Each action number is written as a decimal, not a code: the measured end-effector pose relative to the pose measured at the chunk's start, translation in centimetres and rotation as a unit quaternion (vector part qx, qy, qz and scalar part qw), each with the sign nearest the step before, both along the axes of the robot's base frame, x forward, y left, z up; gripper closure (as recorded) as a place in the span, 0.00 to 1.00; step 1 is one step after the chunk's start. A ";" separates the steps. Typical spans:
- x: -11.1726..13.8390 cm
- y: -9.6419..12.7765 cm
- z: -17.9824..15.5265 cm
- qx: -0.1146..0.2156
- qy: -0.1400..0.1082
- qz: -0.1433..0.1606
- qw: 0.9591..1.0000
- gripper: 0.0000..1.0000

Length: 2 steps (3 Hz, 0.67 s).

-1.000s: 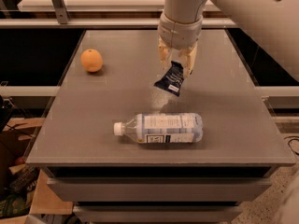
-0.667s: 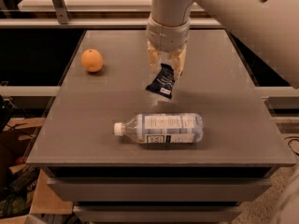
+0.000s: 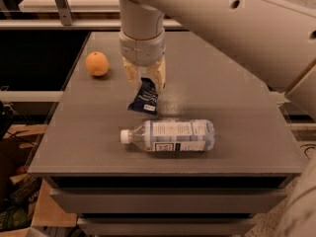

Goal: Move rxbar blueberry near blue plastic bottle

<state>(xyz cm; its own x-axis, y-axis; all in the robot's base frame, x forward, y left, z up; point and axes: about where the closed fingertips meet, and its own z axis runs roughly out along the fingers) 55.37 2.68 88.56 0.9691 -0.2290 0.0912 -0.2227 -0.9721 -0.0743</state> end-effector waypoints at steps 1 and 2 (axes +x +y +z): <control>-1.2 2.8 -0.7 0.002 0.013 0.031 0.999 0.84; -2.0 5.0 -1.4 0.008 0.027 0.058 0.998 0.61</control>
Offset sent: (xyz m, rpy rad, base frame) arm -0.0362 0.0693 -0.0221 0.0012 0.1165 0.1815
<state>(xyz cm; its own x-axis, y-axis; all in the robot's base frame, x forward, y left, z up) 53.32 7.71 87.18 0.9926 -0.1162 0.0352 -0.1131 -0.9904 -0.0800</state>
